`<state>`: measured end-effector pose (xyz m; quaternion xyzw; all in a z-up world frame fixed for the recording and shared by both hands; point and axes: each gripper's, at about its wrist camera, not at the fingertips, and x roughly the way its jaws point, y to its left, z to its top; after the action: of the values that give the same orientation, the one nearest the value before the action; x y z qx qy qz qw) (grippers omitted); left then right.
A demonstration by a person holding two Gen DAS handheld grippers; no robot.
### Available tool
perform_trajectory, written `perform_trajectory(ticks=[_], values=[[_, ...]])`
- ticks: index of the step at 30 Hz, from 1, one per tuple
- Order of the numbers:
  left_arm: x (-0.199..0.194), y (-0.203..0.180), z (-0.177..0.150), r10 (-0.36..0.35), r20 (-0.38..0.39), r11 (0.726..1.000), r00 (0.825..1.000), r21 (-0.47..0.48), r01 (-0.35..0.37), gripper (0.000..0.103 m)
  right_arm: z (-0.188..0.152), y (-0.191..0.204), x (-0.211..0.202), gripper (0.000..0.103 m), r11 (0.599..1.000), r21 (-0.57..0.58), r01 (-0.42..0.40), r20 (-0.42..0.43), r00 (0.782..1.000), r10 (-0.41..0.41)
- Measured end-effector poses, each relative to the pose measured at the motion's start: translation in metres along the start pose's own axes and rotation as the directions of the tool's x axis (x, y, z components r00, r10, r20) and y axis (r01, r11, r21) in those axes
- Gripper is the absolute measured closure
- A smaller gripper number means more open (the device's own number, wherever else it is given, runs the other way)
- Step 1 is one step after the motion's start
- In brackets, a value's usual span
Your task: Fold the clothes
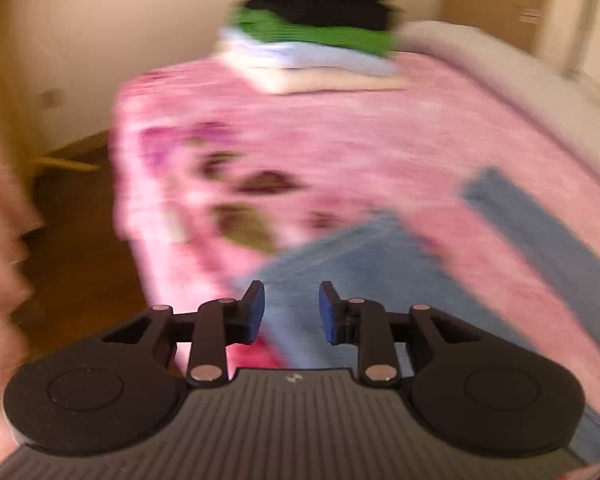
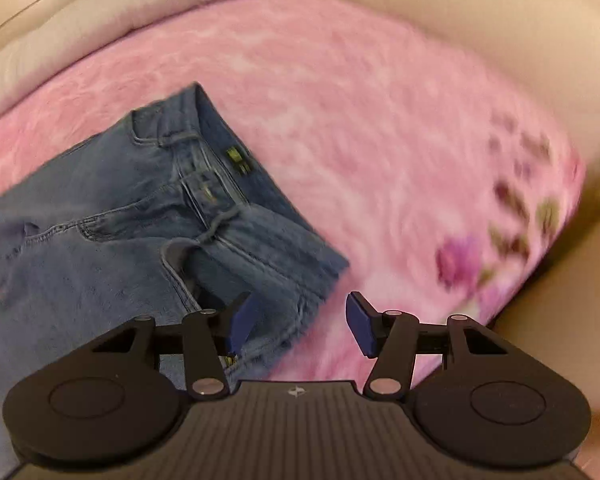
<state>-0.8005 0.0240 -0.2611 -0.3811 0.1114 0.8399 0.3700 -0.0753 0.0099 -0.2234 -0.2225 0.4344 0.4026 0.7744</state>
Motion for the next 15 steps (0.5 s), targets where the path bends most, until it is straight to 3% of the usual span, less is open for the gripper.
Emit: perform_trajectory(ticks=[3,5,7,8,10,12,15], values=[[0.004,-0.036,-0.015,-0.17,-0.078,0.975,0.982,0.129,0.179,0.077,-0.002,0.008,0.004,0.049,0.999,-0.016,-0.051,0.027,0.998,0.052],[0.014,-0.053,-0.033,-0.18,-0.177,0.96,0.967,0.184,0.213,0.077,-0.007,0.004,0.023,0.053,0.995,0.017,-0.095,-0.029,0.995,0.095],[0.017,-0.063,-0.046,-0.15,-0.238,0.956,0.96,0.211,0.202,0.078,-0.014,-0.004,0.05,0.056,0.999,0.053,-0.014,-0.161,0.987,0.022],[0.01,-0.066,-0.048,-0.152,-0.231,0.954,0.961,0.221,0.204,0.077,-0.015,-0.011,0.057,0.055,0.995,0.103,-0.005,-0.203,0.979,0.026],[-0.004,-0.077,-0.049,-0.183,-0.25,0.936,0.951,0.251,0.246,0.076,-0.013,-0.026,0.043,0.056,0.97,0.234,-0.07,-0.16,0.981,0.11],[-0.022,-0.093,-0.051,-0.2,-0.257,0.912,0.945,0.303,0.276,0.075,-0.008,-0.029,0.025,0.055,0.969,0.229,-0.097,-0.124,0.984,0.128],[-0.042,-0.124,-0.056,-0.262,-0.31,0.865,0.914,0.343,0.365,0.072,-0.002,-0.03,0.009,0.055,0.971,0.199,-0.13,-0.113,0.982,0.154]])
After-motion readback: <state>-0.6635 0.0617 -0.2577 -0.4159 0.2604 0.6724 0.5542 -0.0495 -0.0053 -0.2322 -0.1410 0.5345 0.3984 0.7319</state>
